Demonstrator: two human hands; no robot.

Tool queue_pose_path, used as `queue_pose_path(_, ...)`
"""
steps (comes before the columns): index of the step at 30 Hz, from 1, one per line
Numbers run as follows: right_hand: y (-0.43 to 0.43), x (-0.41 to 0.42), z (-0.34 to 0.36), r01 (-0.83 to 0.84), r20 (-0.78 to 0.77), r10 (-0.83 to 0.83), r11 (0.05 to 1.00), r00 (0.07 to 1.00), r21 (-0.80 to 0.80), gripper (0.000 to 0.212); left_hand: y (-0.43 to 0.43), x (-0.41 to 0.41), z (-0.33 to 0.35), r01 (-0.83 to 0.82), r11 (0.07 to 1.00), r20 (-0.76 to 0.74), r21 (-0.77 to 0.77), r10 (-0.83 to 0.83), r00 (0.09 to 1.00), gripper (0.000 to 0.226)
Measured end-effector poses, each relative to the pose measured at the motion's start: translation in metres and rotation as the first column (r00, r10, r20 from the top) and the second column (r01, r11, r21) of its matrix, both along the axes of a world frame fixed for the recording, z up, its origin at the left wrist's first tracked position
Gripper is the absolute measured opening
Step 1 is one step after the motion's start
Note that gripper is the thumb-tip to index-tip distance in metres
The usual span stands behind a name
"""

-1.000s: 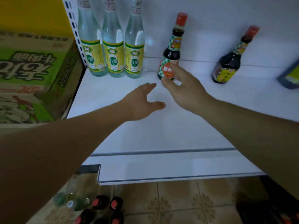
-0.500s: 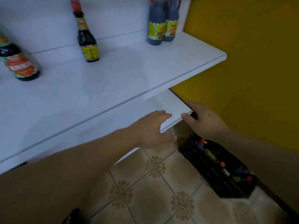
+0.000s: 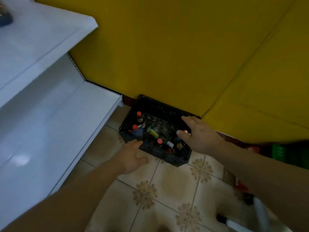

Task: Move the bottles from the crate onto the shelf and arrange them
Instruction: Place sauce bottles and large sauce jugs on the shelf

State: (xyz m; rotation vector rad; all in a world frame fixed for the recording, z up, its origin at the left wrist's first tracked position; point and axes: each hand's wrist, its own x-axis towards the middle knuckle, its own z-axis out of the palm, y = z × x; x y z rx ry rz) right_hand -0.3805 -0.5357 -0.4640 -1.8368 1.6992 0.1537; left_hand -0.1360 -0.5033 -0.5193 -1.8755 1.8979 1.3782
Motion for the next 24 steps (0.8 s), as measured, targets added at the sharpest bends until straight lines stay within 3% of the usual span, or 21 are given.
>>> queue_pose_path(8,-0.025,-0.003,-0.076,0.164,0.031,-0.168,0.981,0.985,0.105,0.068,-0.053,-0.016,-0.059,0.022,0.996,-0.019,0.091,-0.021,1.000,0.080)
queue_pose_path(13,-0.052,0.014,-0.128,0.229,0.030,-0.238,0.956,0.971,0.182,0.073,-0.096,-0.007,-0.108,0.129,0.984,0.014,0.120,-0.132,0.991,0.081)
queue_pose_path(19,-0.086,0.025,-0.213,0.228,0.059,-0.252,0.938,0.966,0.262,0.064,-0.143,-0.020,-0.185,0.198,0.978,-0.006,0.060,-0.198,0.980,0.061)
queue_pose_path(24,-0.110,0.029,-0.309,0.151,0.085,-0.193,0.921,0.977,0.358,0.059,-0.173,-0.039,-0.258,0.240,0.965,0.014,0.109,-0.243,0.970,0.055)
